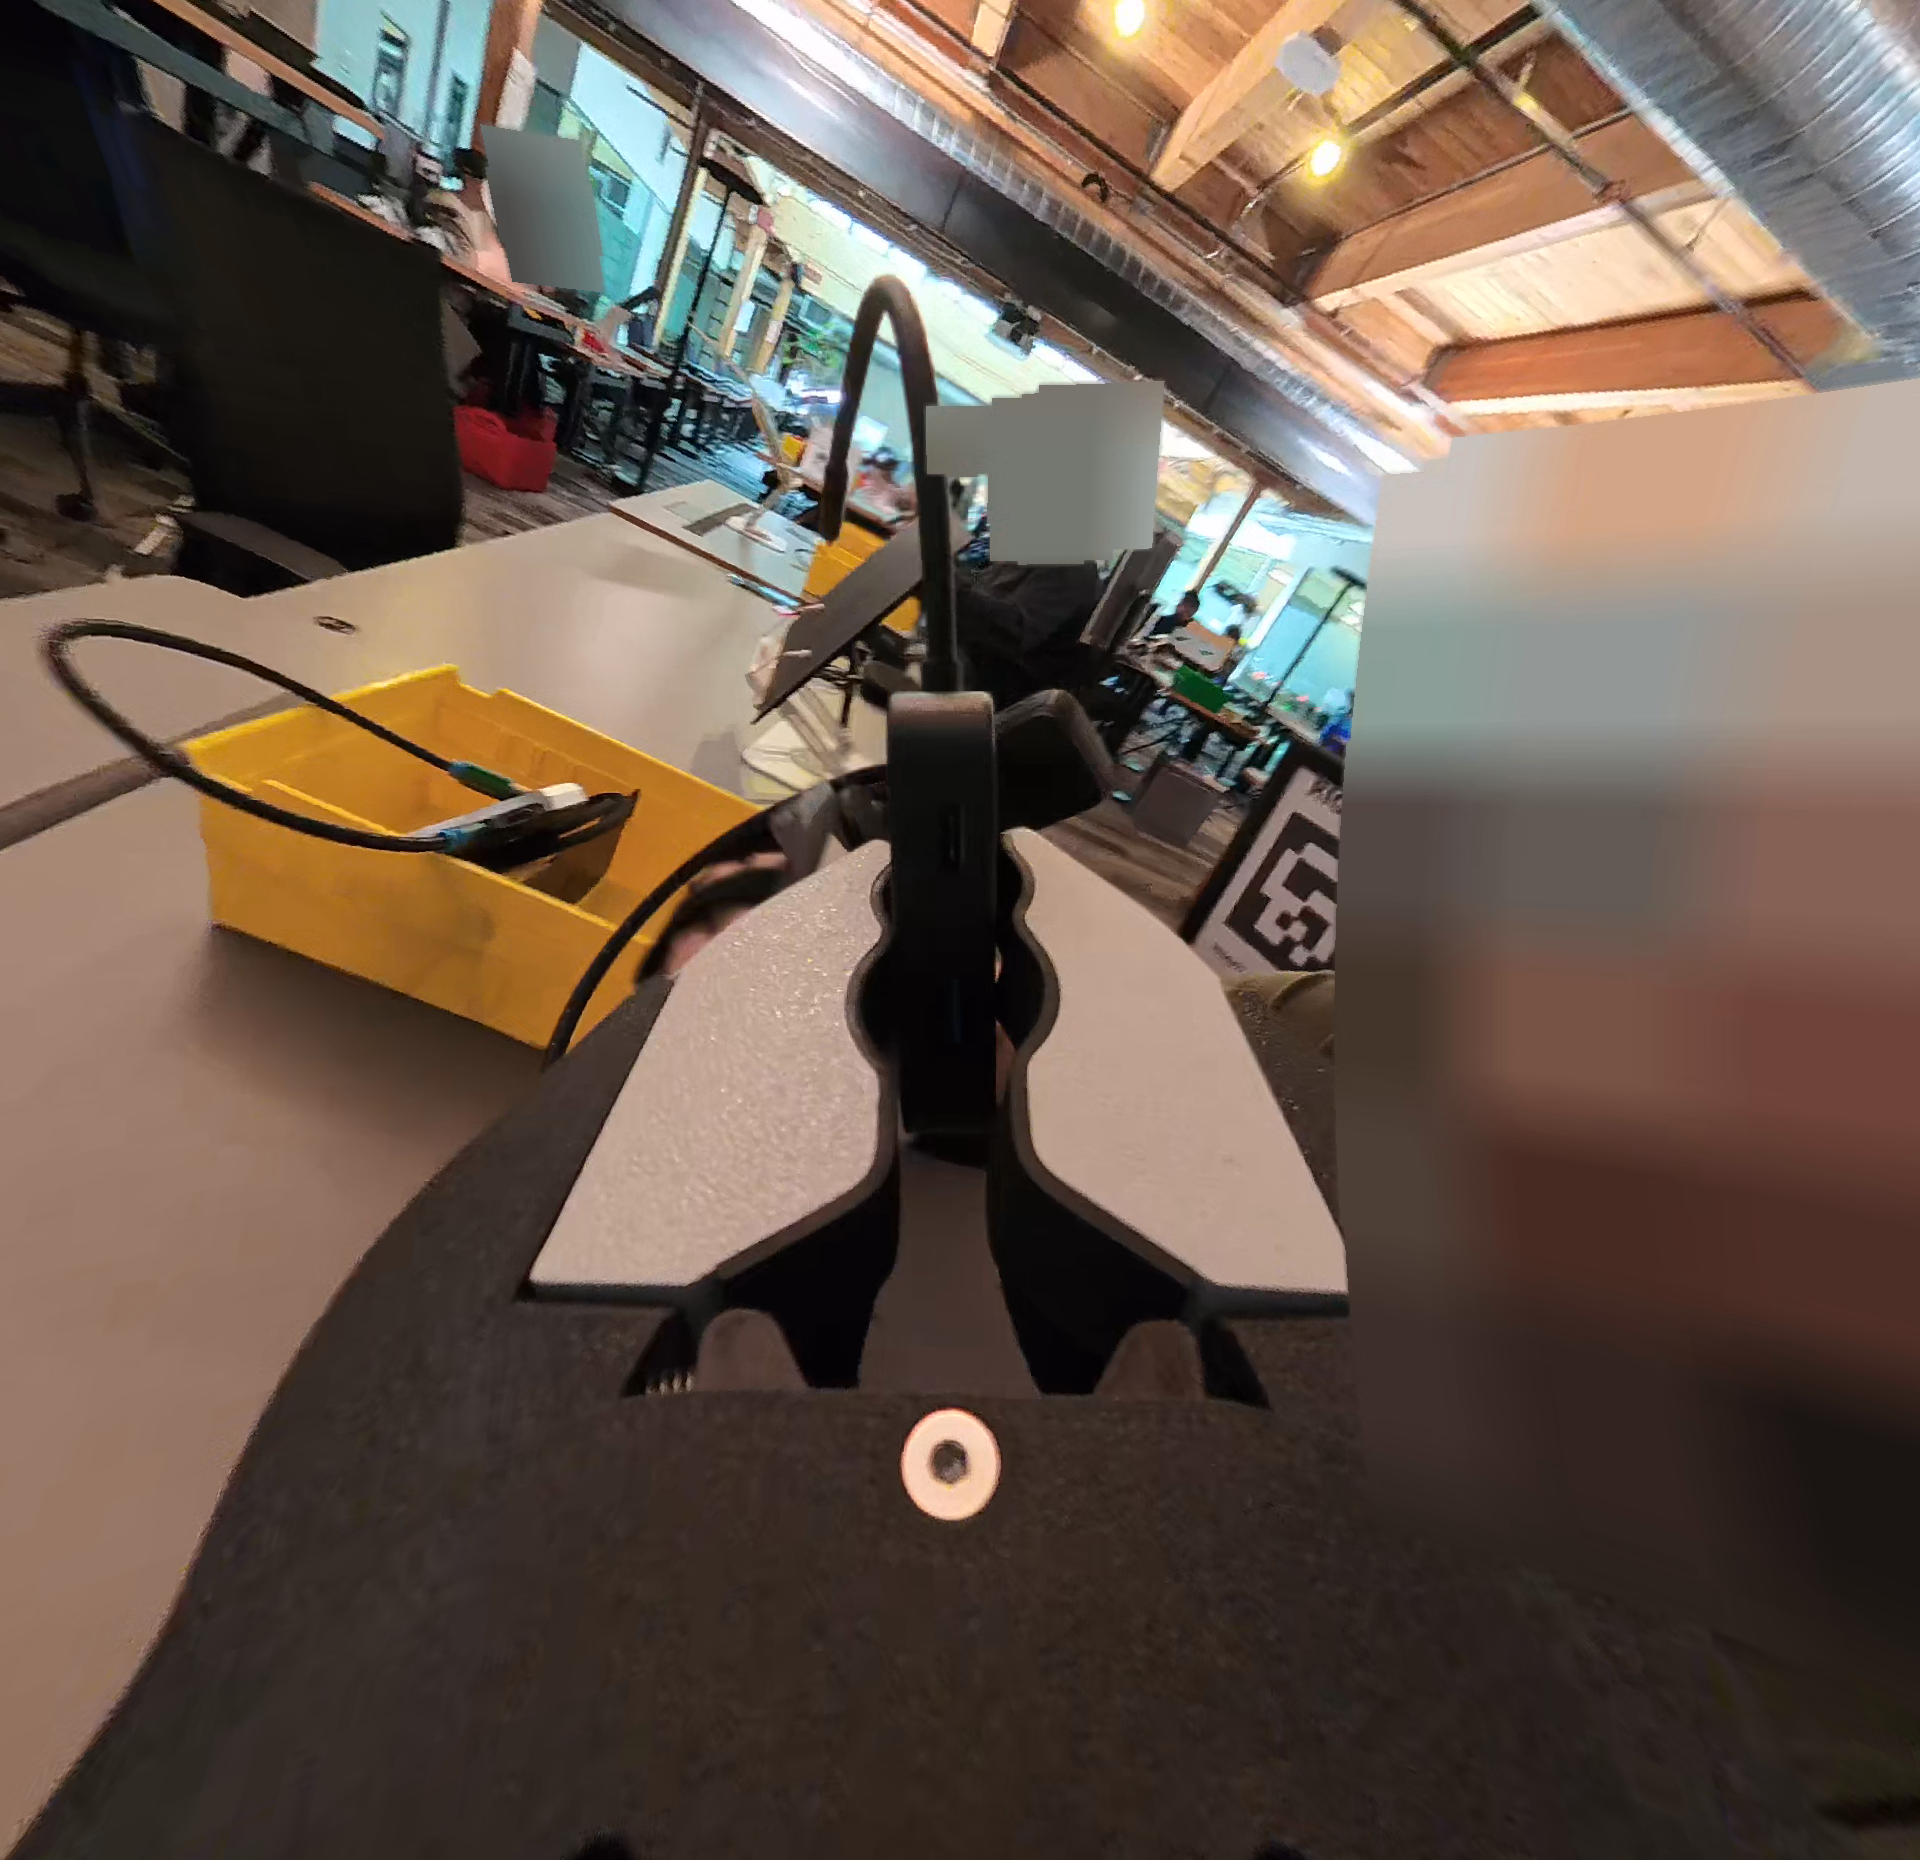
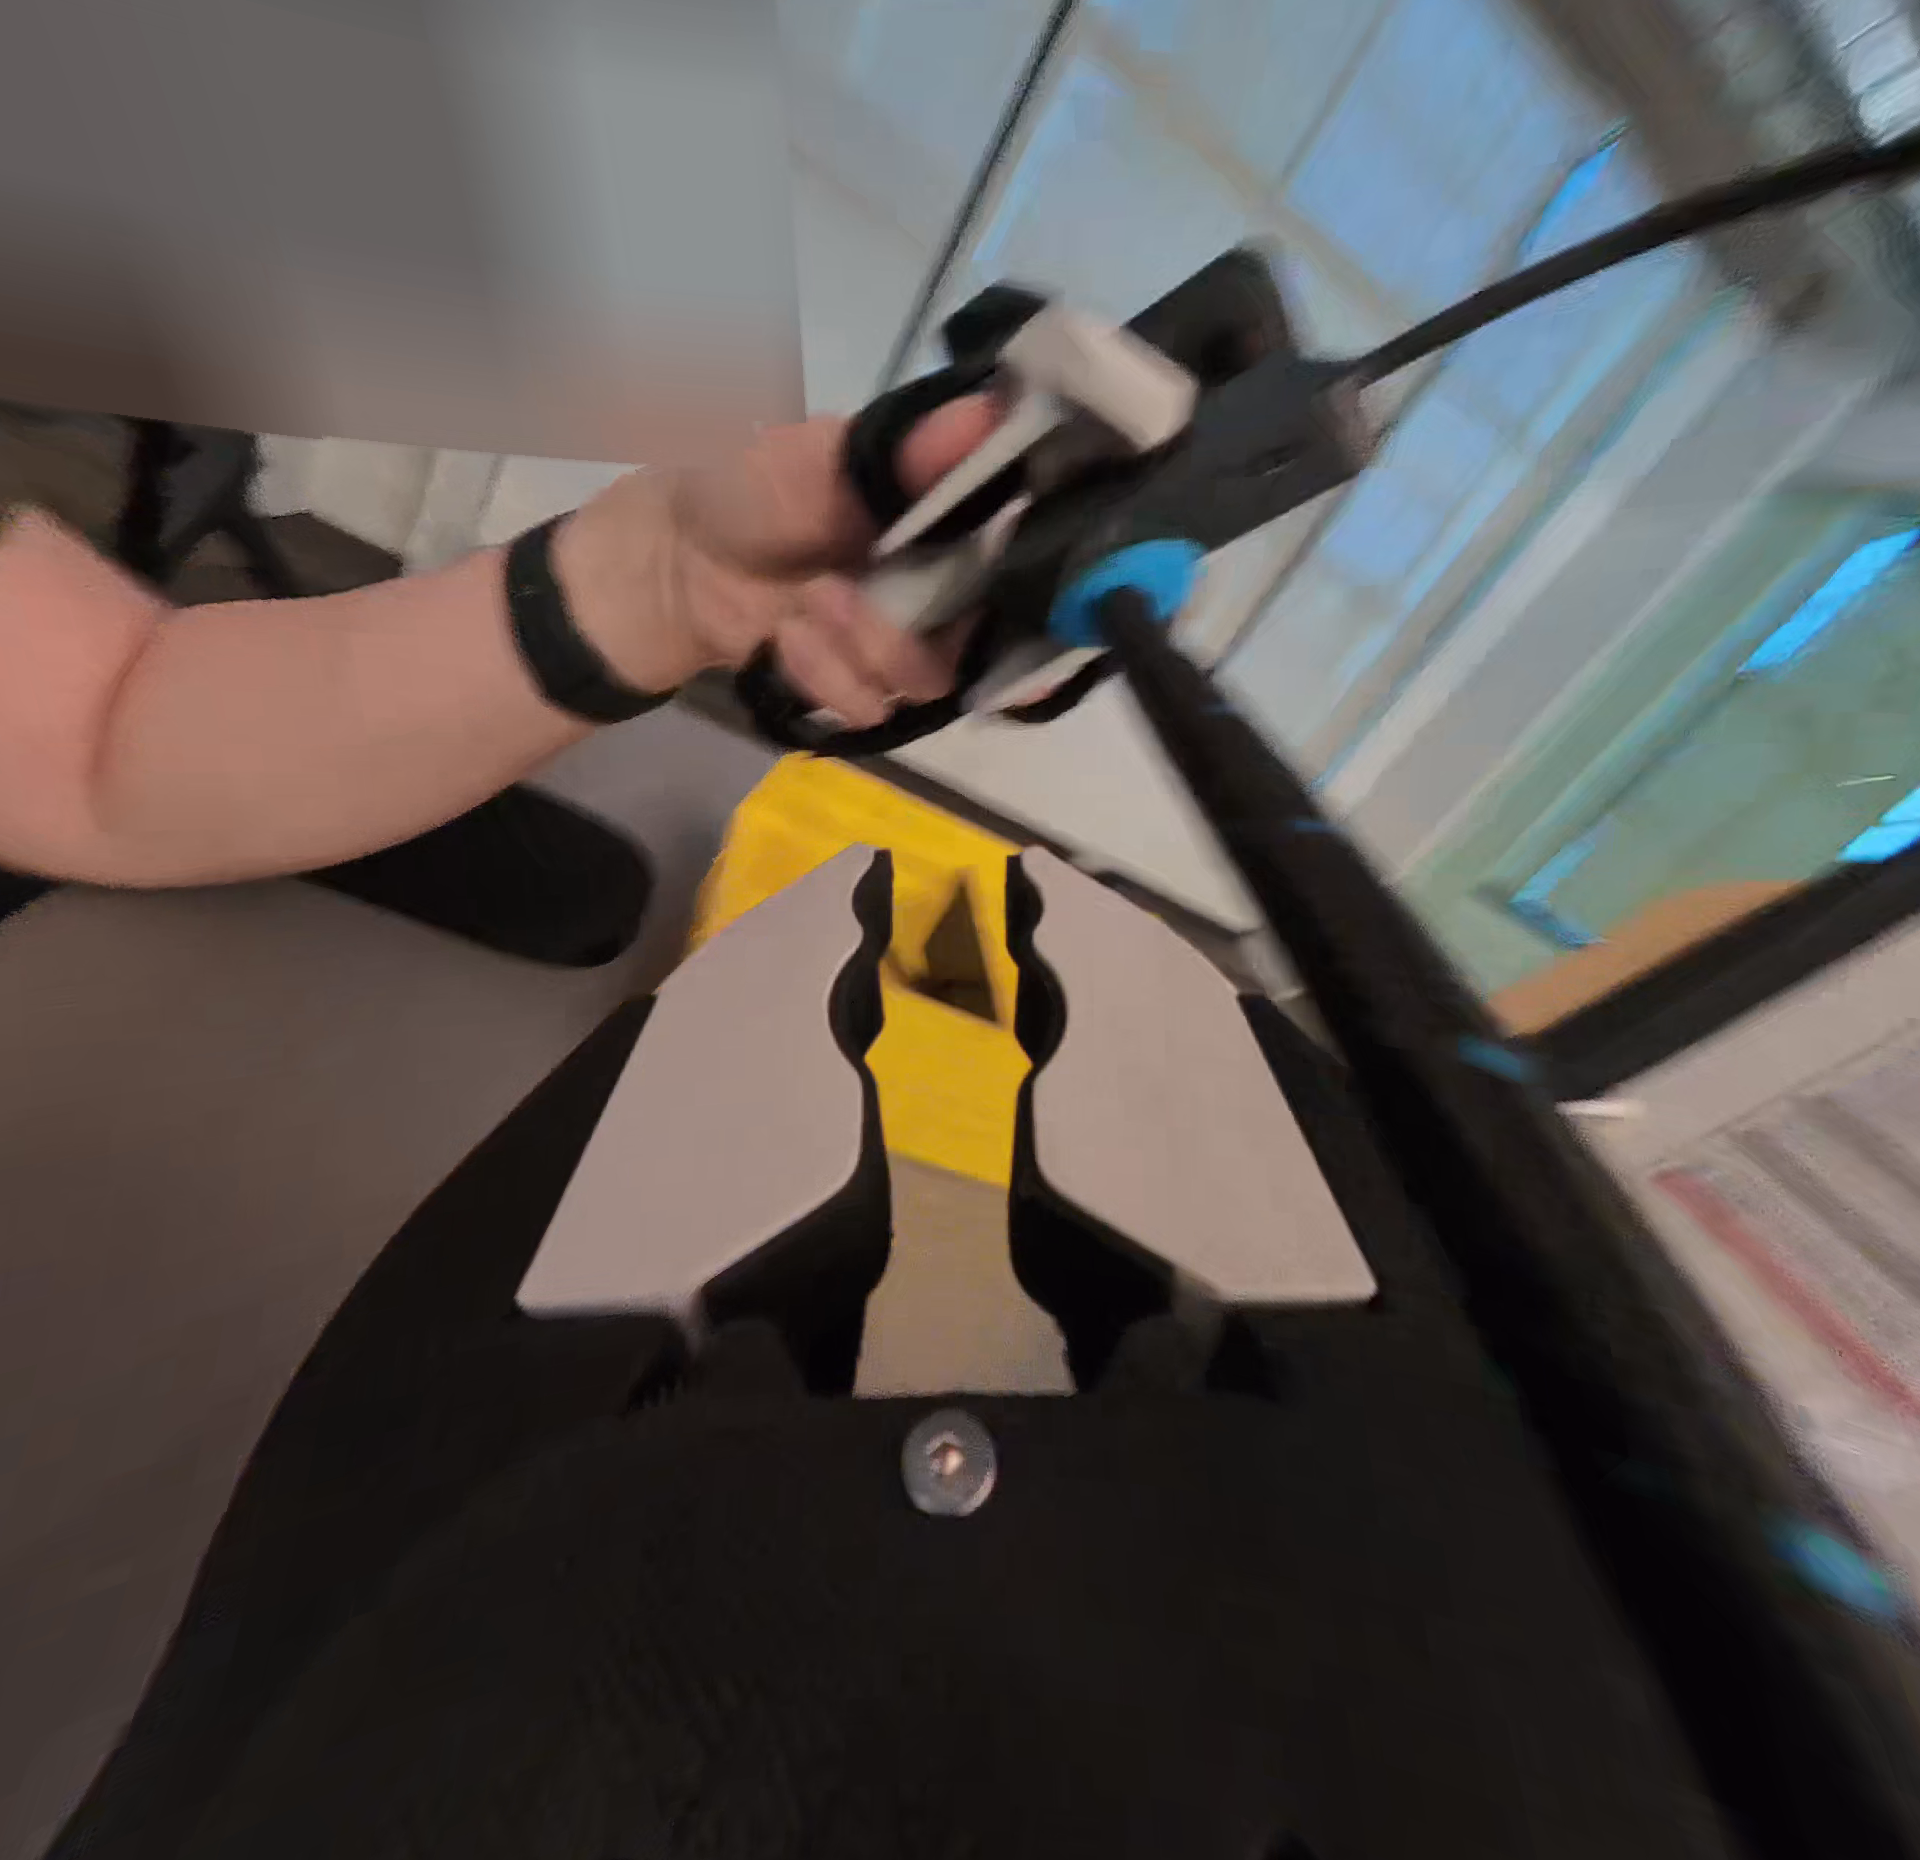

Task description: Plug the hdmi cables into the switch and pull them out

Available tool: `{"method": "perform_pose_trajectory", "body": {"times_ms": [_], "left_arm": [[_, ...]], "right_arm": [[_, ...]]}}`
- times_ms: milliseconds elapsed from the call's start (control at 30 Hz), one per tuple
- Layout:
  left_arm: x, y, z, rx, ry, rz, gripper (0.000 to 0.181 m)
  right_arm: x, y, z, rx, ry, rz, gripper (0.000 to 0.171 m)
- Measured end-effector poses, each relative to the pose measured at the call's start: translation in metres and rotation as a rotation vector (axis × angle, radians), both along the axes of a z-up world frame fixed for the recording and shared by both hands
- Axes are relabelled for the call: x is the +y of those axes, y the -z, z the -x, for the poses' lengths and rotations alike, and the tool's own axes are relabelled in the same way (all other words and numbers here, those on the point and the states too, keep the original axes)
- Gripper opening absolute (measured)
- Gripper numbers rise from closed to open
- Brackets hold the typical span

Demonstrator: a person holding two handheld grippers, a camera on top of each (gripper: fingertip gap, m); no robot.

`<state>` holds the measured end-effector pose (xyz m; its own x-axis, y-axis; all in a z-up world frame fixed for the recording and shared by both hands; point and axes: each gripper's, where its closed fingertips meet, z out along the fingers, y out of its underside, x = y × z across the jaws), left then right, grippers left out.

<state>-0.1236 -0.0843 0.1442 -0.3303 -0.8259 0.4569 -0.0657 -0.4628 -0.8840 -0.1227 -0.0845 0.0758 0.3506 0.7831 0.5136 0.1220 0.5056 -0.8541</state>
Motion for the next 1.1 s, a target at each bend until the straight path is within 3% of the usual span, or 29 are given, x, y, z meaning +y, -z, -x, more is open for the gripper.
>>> {"method": "perform_pose_trajectory", "body": {"times_ms": [100,233,367,467,600,833,1000,1100], "left_arm": [[0.016,0.008,0.010,0.065,-0.092,-0.066,0.013],[0.033,0.024,0.014,0.157,-0.172,-0.091,0.013],[0.027,0.036,0.006,0.202,-0.099,-0.054,0.013],[0.021,0.041,-0.004,0.220,-0.050,-0.031,0.013],[0.019,0.048,-0.013,0.248,-0.068,-0.101,0.013],[0.009,0.050,-0.024,0.234,-0.020,-0.135,0.023],[0.007,0.027,-0.015,0.110,-0.024,-0.132,0.053],[0.013,0.017,-0.004,0.076,-0.111,-0.206,0.067]], "right_arm": [[-0.037,0.027,0.030,-0.149,-0.215,0.101,0.017],[-0.076,0.006,0.048,-0.142,-0.258,0.041,0.014],[-0.029,-0.026,0.017,-0.004,0.064,0.131,0.012],[0.010,-0.018,-0.010,0.080,0.171,0.361,0.016],[0.022,-0.009,-0.008,0.189,0.072,0.606,0.038],[0.027,-0.007,-0.009,0.284,-0.046,0.734,0.021],[0.023,-0.014,-0.020,0.279,-0.163,0.822,0.015],[0.026,-0.037,-0.048,0.299,-0.117,0.705,0.015]]}}
